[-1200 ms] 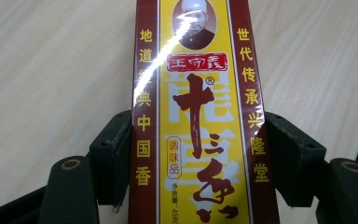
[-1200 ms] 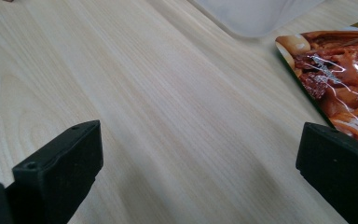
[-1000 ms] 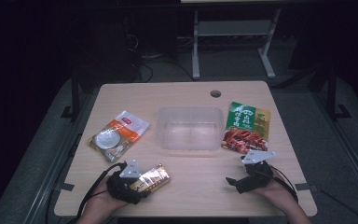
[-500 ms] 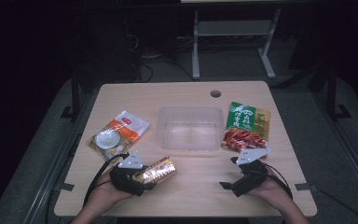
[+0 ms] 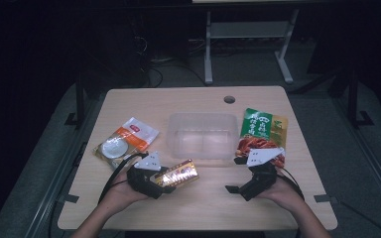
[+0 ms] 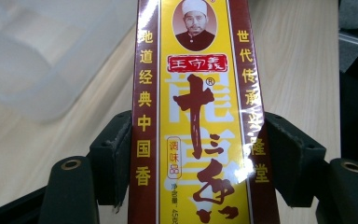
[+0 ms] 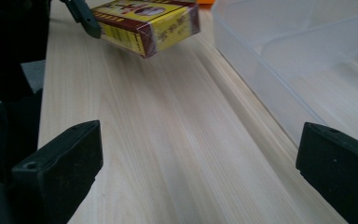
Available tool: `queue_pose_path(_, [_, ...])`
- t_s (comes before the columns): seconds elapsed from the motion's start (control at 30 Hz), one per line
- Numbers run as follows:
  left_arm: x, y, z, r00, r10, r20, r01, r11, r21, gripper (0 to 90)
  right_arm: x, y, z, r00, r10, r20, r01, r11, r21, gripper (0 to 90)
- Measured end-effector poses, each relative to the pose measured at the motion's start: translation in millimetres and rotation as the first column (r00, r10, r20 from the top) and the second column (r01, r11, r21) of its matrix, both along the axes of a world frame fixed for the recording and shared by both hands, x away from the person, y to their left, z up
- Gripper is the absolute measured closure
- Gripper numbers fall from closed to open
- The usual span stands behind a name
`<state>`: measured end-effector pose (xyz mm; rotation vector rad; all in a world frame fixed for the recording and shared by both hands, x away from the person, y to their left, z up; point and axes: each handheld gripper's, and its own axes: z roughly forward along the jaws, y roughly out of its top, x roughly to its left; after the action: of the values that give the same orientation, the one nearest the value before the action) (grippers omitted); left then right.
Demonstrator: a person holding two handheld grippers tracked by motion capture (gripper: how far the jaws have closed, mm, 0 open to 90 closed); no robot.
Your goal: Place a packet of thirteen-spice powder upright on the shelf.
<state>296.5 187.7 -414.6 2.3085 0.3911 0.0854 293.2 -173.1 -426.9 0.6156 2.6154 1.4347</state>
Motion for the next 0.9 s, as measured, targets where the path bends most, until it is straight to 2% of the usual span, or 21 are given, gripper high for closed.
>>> queue_pose_path(0.13, [5.9, -3.5, 3.9, 0.9995, -0.033, 0.003, 0.033, 0.9993, -0.019, 31.6, 4.4, 7.0, 3.5, 0.9995, 0.031, 0.001, -0.031, 0.9995, -0.004, 0.3])
queue_pose_path(0.2, [9.9, -8.1, 7.4, 0.9976, -0.069, 0.004, 0.069, 0.9965, -0.047, 31.6, 10.1, 13.4, 8.8, 0.9975, 0.070, -0.009, -0.069, 0.9971, 0.030, 0.3])
queue_pose_path(0.23, [9.9, -8.1, 7.4, 0.9976, -0.069, 0.004, 0.069, 0.9965, -0.047, 31.6, 11.5, 15.2, 10.2, 0.9971, 0.076, -0.003, -0.076, 0.9966, 0.032, 0.3])
queue_pose_path(0.27, [11.9, -10.8, 9.6, 0.9956, -0.094, 0.003, 0.094, 0.9936, -0.063, 31.6, 13.4, 17.6, 12.0, 0.9961, 0.089, 0.000, -0.088, 0.9955, 0.035, 0.2])
queue_pose_path(0.3, [11.9, -10.8, 9.6, 0.9956, -0.094, 0.003, 0.094, 0.9936, -0.063, 31.6, 13.4, 17.6, 12.0, 0.9961, 0.089, 0.000, -0.088, 0.9955, 0.035, 0.2])
queue_pose_path(0.33, [14.4, -16.0, 12.7, 0.9919, -0.125, 0.023, 0.126, 0.9902, -0.060, 31.6, 17.9, 21.7, 15.7, 0.9938, 0.111, 0.005, -0.111, 0.9922, 0.056, 0.3])
queue_pose_path(0.37, [15.4, -18.6, 13.5, 0.9908, -0.133, 0.027, 0.134, 0.9892, -0.060, 31.6, 20.3, 24.4, 17.5, 0.9922, 0.124, 0.007, -0.125, 0.9897, 0.070, 0.3])
queue_pose_path(0.43, [17.0, -19.9, 14.4, 0.9891, -0.144, 0.030, 0.146, 0.9881, -0.050, 31.6, 23.1, 27.3, 19.1, 0.9899, 0.141, 0.012, -0.142, 0.9871, 0.075, 0.2])
queue_pose_path(0.47, [18.6, -22.8, 15.0, 0.9872, -0.156, 0.034, 0.158, 0.9861, -0.051, 31.6, 28.1, 34.2, 22.4, 0.9846, 0.175, 0.009, -0.175, 0.9816, 0.077, 0.3])
queue_pose_path(0.53, [20.1, -25.7, 14.9, 0.9852, -0.168, 0.036, 0.169, 0.9845, -0.046, 31.6, 30.3, 37.8, 23.8, 0.9823, 0.187, 0.003, -0.187, 0.9797, 0.072, 0.3])
queue_pose_path(0.57, [19.6, -27.1, 13.1, 0.9838, -0.174, 0.043, 0.176, 0.9839, -0.034, 31.6, 33.1, 43.9, 24.8, 0.9754, 0.220, 0.010, -0.221, 0.9721, 0.080, 0.3])
queue_pose_path(0.6, [19.1, -27.1, 11.8, 0.9821, -0.184, 0.042, 0.185, 0.9825, -0.025, 31.6, 33.8, 45.6, 24.6, 0.9730, 0.231, 0.010, -0.231, 0.9688, 0.091, 0.3])
queue_pose_path(0.63, [19.1, -27.1, 11.8, 0.9821, -0.184, 0.042, 0.185, 0.9825, -0.025, 31.6, 33.8, 45.6, 24.6, 0.9730, 0.231, 0.010, -0.231, 0.9688, 0.091, 0.3])
queue_pose_path(0.67, [17.7, -26.2, 8.3, 0.9789, -0.200, 0.039, 0.201, 0.9792, -0.025, 31.6, 33.8, 50.0, 23.7, 0.9681, 0.250, -0.005, -0.249, 0.9657, 0.073, 0.3])
queue_pose_path(0.8, [14.8, -26.2, 5.8, 0.9728, -0.228, 0.039, 0.230, 0.9724, -0.039, 31.6, 31.4, 54.0, 21.5, 0.9629, 0.270, 0.001, -0.269, 0.9612, 0.060, 0.3])
queue_pose_path(0.87, [13.6, -26.5, 6.3, 0.9715, -0.234, 0.040, 0.236, 0.9704, -0.053, 31.6, 29.3, 54.6, 20.8, 0.9595, 0.282, -0.003, -0.281, 0.9578, 0.060, 7.4])
queue_pose_path(0.9, [13.3, -26.6, 6.5, 0.9708, -0.237, 0.040, 0.239, 0.9691, -0.063, 31.6, 28.2, 55.0, 20.9, 0.9589, 0.284, 0.002, -0.283, 0.9575, 0.053, 8.1])
